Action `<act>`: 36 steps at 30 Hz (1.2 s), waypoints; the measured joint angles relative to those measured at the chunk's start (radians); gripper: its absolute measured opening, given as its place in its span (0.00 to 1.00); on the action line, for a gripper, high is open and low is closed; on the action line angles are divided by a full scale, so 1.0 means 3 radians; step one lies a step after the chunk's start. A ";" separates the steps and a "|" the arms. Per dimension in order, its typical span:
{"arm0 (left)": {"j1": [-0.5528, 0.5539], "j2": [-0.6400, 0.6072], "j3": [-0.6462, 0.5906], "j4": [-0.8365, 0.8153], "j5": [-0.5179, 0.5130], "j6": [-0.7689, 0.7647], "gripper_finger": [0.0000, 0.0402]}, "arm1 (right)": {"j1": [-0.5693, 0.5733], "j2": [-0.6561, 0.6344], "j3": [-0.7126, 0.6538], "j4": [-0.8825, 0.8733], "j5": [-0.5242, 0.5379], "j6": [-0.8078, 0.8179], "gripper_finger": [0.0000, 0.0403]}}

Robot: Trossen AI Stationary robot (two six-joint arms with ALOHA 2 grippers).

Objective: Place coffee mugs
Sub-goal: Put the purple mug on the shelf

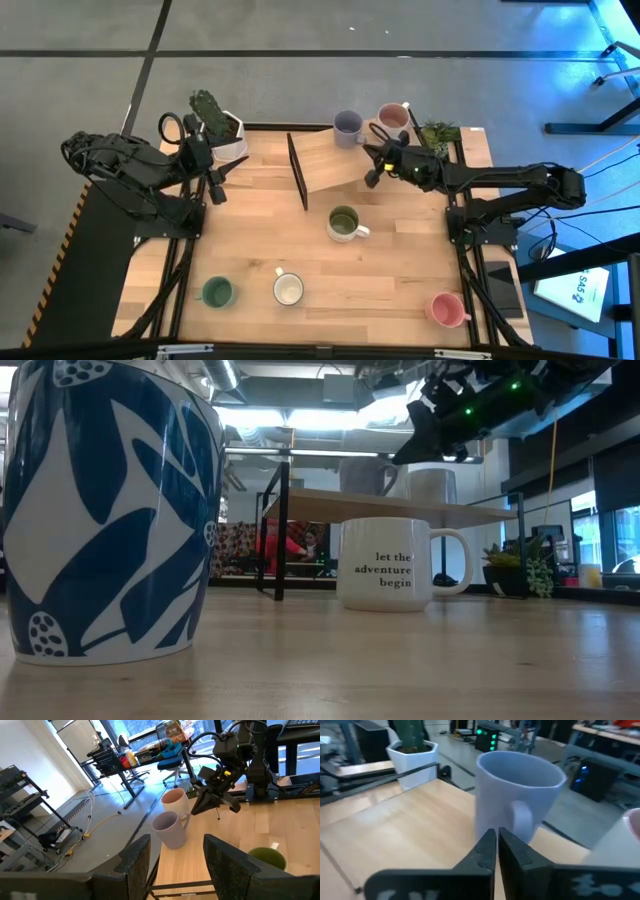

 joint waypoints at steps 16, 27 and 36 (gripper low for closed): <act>-0.0001 0.0000 -0.0001 -0.0003 -0.0013 0.0005 0.44 | -0.0051 0.0217 0.0003 0.0159 0.0094 -0.0056 0.00; -0.0001 0.0000 -0.0001 -0.0003 -0.0017 0.0005 0.44 | -0.0332 0.0217 0.0003 0.0158 0.0009 -0.0064 0.00; -0.0001 0.0000 -0.0001 -0.0003 -0.0017 0.0002 0.44 | -0.0328 0.0217 0.0003 0.0154 0.0231 -0.0028 0.00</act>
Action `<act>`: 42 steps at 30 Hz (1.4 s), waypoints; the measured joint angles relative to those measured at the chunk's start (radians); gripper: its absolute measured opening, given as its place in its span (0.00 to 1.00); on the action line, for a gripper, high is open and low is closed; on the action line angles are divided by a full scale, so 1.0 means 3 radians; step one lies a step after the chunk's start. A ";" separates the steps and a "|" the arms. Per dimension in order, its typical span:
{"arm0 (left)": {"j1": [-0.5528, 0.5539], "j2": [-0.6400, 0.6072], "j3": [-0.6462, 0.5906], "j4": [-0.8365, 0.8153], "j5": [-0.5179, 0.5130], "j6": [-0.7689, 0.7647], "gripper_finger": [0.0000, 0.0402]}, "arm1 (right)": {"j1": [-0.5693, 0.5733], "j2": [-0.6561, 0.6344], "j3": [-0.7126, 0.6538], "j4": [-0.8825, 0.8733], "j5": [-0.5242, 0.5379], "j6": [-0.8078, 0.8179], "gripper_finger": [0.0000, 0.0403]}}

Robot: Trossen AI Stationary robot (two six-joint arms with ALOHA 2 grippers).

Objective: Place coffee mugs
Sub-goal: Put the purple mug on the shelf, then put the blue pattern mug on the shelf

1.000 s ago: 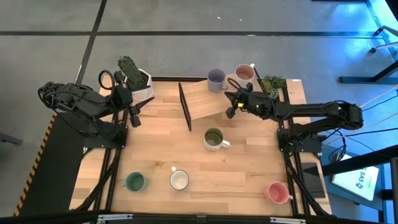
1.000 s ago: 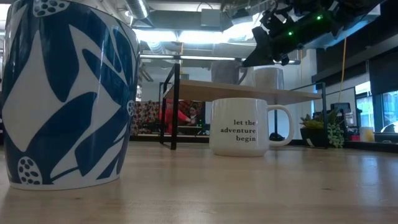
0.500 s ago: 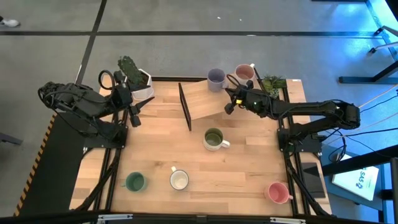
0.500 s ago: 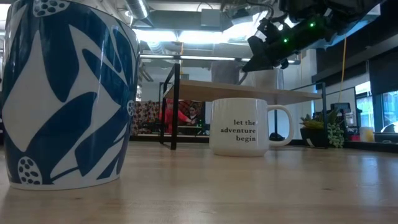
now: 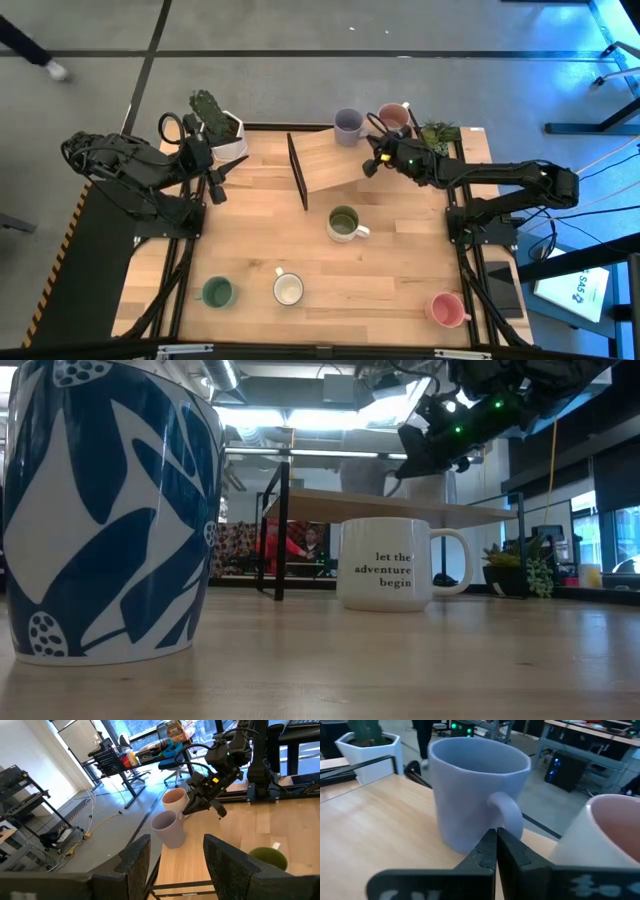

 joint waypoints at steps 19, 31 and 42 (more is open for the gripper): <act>0.0000 0.0000 0.0000 0.0003 0.0000 -0.0005 0.44 | -0.0077 0.0000 0.0114 -0.0122 0.0289 -0.0071 0.00; 0.0001 0.0000 0.0000 0.0003 0.0000 -0.0010 0.44 | -0.0196 -0.0005 0.0285 -0.0265 0.0068 -0.0248 0.00; 0.0000 0.0000 0.0000 0.0001 0.0004 -0.0003 0.44 | 0.0256 -0.0499 0.0773 -0.1403 -0.1100 -0.0507 0.00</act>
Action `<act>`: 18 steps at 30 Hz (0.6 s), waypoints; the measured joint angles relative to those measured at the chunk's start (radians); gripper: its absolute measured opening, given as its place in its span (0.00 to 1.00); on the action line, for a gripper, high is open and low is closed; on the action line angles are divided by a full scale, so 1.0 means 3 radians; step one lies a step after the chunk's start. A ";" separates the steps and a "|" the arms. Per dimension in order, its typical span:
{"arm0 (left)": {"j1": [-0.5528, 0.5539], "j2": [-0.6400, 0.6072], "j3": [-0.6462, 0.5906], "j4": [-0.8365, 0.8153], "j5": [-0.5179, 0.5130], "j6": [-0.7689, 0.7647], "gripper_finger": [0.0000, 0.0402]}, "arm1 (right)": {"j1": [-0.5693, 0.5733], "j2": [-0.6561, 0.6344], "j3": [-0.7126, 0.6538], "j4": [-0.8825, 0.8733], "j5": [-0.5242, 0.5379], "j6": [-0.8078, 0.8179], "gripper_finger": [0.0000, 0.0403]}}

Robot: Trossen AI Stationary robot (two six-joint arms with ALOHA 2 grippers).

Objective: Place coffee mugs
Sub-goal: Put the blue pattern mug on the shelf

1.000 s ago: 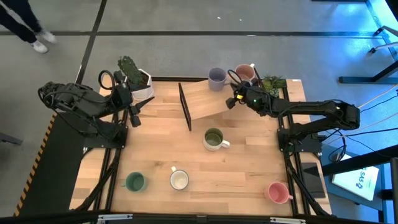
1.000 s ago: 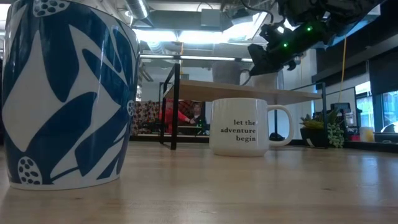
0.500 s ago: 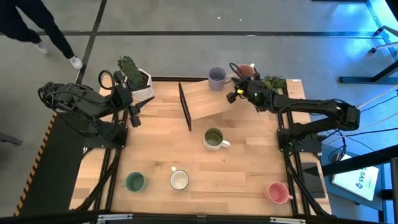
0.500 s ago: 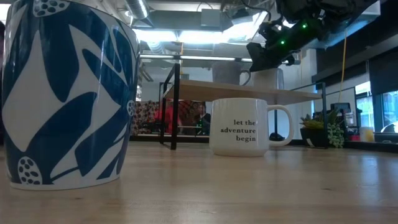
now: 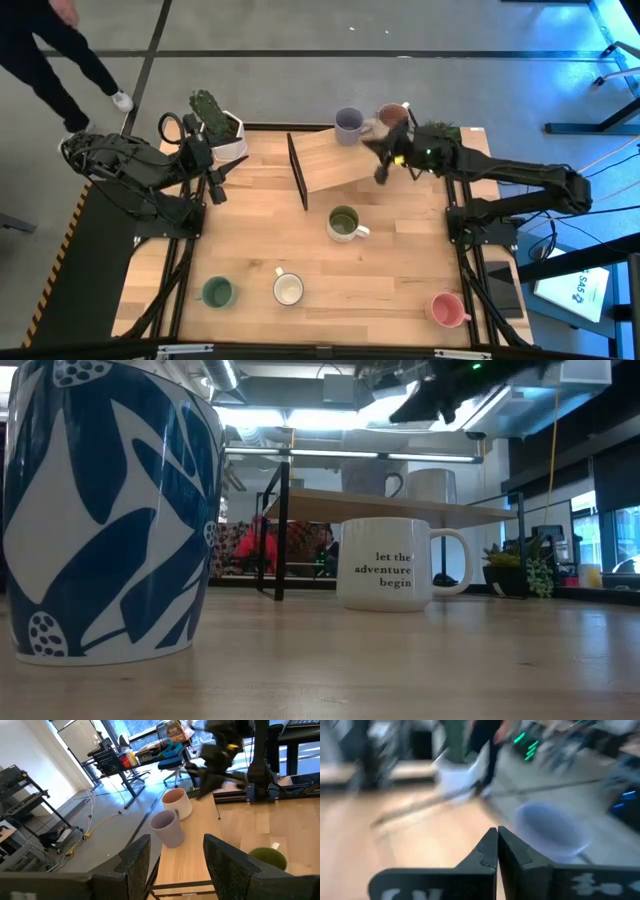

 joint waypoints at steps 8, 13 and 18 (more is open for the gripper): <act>0.0001 0.0000 0.0000 0.0000 0.0029 -0.0001 0.44 | 0.0954 -0.0053 0.0095 -0.1749 -0.0290 0.0562 0.20; 0.0000 0.0000 0.0000 0.0000 0.0034 -0.0013 0.44 | 0.1607 -0.0047 0.0095 -0.2415 -0.0016 0.1357 0.39; 0.0001 0.0000 0.0000 0.0000 0.0047 -0.0058 0.44 | 0.2168 -0.0026 0.0099 -0.2470 -0.0072 0.1947 0.45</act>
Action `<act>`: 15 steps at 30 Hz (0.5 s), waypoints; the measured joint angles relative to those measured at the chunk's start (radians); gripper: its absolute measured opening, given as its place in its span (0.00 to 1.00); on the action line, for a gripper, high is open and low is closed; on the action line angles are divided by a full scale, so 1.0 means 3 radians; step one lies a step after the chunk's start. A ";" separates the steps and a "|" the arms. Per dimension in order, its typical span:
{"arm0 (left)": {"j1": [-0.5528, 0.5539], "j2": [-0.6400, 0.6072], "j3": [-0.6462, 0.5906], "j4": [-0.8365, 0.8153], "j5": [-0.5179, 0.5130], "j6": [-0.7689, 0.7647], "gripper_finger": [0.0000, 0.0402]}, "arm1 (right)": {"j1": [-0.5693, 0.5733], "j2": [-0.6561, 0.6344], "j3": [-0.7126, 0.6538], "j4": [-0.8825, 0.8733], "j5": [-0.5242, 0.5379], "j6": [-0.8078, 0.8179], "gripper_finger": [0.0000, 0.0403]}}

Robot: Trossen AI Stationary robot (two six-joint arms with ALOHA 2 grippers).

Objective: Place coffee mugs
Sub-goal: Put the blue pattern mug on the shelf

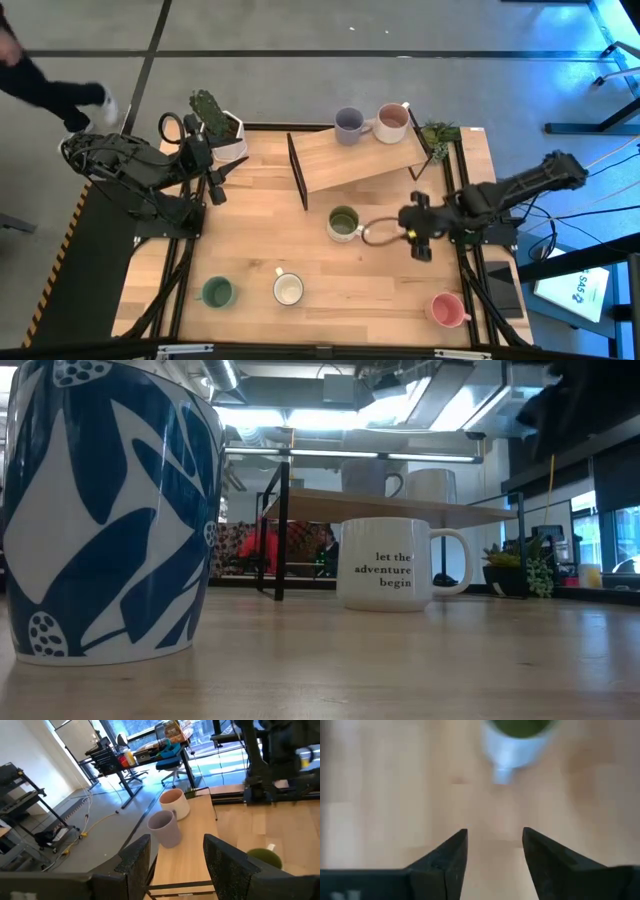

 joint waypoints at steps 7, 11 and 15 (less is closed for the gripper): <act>0.0000 0.0000 0.0000 -0.0002 0.0097 -0.0022 0.44 | 0.0585 0.0131 0.0356 0.0574 0.0350 0.0436 0.45; 0.0000 -0.0001 0.0000 -0.0026 0.0521 -0.0049 0.44 | 0.0613 0.0460 0.0620 0.0557 0.0392 0.0234 0.45; -0.0001 0.0039 -0.0004 -0.0054 0.1404 -0.0076 0.44 | 0.0611 0.0786 0.0806 0.0572 0.0390 -0.0100 0.45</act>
